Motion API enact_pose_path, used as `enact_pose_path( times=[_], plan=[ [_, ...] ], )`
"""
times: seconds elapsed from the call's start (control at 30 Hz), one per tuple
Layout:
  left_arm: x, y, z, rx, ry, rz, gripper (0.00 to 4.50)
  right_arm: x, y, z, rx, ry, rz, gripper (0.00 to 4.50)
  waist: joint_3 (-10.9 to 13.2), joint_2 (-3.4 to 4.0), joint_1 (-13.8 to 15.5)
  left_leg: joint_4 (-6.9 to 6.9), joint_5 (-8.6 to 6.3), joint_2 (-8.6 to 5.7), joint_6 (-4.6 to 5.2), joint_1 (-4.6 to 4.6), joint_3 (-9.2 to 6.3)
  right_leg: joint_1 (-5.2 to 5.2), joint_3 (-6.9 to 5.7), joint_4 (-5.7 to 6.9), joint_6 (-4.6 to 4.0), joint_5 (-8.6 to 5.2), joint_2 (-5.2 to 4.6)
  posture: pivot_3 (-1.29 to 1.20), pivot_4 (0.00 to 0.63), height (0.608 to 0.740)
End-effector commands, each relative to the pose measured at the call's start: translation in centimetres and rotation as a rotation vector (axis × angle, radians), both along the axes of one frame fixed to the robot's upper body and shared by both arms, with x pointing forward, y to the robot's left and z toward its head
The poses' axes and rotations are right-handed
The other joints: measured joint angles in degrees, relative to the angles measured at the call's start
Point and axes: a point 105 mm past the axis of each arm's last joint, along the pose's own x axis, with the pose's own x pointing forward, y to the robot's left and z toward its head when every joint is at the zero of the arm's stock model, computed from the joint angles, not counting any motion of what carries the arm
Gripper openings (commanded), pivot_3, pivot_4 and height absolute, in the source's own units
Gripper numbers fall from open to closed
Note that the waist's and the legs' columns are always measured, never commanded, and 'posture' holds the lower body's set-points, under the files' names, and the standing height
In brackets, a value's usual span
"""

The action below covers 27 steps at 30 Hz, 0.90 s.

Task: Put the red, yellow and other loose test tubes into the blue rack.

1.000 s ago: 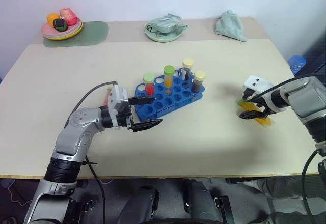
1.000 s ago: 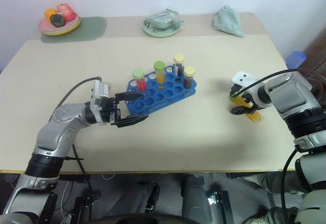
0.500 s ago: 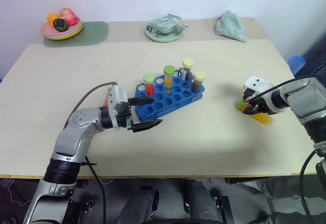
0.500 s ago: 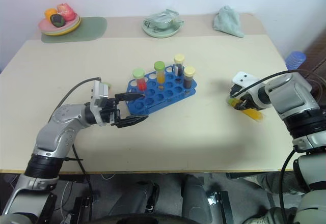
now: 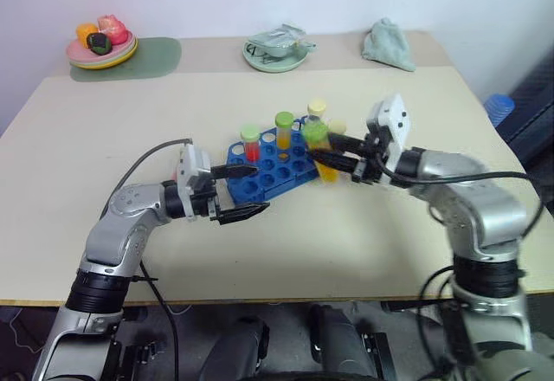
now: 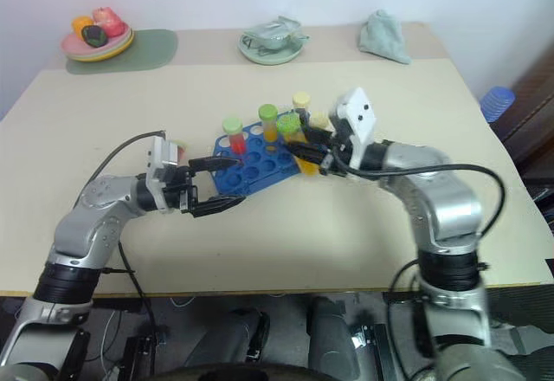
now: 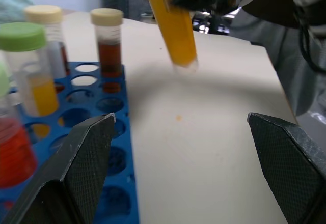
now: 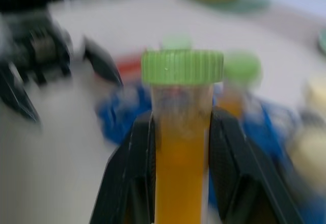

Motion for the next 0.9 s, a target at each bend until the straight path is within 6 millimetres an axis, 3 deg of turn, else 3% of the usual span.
enact_pose_path(
  times=[0.03,0.3,0.67,0.9],
  plan=[
    [0.0,0.6,0.8,-0.008,-0.023,0.006,4.29,-0.7,0.8,3.0,0.261,-0.113,0.085,0.79,0.0,-0.02,-0.1,0.00,0.00,0.00,0.00,0.00,-0.02,0.01,-0.02,-0.02,0.00,0.00,0.01,0.00,0.150,0.740],
    [-0.1,1.4,0.9,-0.007,-0.024,0.036,4.29,2.3,1.9,1.6,0.487,-0.127,-0.075,0.79,0.0,0.01,-1.0,-0.03,0.03,0.06,-0.06,0.10,0.00,-0.01,-0.01,0.06,-0.04,0.02,0.16,0.00,0.150,0.740],
    [-0.7,2.7,0.7,-0.035,-0.004,0.109,4.29,3.9,3.1,-2.6,0.463,-0.223,-0.150,0.79,0.0,0.05,-2.0,-0.13,0.09,0.25,-0.18,0.27,0.16,0.01,0.11,0.11,-0.17,0.10,0.33,0.00,0.150,0.740],
    [-1.4,4.4,0.0,-0.043,0.032,0.161,4.29,3.9,3.6,-3.6,0.467,-0.223,-0.142,0.79,0.0,0.06,-2.0,-0.21,0.09,0.41,-0.21,0.40,0.36,0.02,0.28,0.11,-0.25,0.15,0.58,0.00,0.150,0.740]
  ],
)
